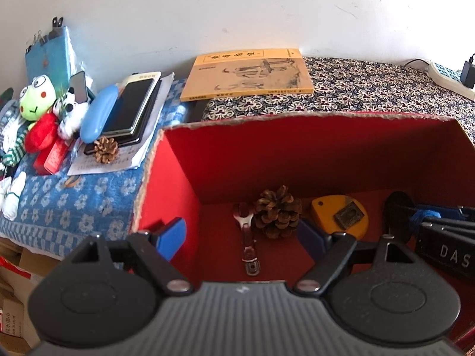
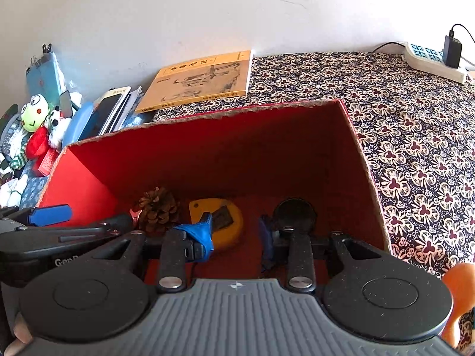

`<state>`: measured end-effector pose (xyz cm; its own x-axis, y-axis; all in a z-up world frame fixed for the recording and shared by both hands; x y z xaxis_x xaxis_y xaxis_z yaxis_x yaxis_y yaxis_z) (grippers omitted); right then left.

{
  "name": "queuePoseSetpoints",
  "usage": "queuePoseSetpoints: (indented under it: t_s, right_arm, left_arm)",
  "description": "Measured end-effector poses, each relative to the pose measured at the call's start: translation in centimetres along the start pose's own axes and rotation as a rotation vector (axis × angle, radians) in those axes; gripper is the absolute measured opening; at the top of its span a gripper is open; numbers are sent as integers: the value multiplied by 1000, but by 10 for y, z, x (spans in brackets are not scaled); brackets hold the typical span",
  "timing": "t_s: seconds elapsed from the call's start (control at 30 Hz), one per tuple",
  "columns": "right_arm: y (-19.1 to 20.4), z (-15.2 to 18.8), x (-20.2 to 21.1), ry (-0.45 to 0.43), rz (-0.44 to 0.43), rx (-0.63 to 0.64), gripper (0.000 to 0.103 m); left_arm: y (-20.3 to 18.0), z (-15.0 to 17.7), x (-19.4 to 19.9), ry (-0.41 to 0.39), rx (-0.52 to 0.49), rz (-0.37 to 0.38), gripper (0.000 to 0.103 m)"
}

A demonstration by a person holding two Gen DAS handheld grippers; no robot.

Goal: Organize rigid objects

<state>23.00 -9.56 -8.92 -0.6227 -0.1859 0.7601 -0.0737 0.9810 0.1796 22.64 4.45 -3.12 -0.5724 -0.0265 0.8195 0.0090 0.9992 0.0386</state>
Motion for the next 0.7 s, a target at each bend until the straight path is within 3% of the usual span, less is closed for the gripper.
queuePoseSetpoints:
  t_s: [0.7]
  right_arm:
    - [-4, 0, -1, 2, -5, -51, 17]
  left_arm:
    - [0, 0, 0, -12, -9, 16, 83]
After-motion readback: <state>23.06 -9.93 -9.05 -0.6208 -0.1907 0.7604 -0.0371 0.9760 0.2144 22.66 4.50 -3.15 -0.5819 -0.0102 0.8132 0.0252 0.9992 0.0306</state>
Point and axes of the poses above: each gripper's, at about its wrist camera, not at the fingertips, and x roughly against the way its jaws point, y to its left, z to its underside, the point moved 5 cm from there along -x, roughly the way its jaws point, and after that the axes turned 6 degrees about x, right-handed, at the moved point
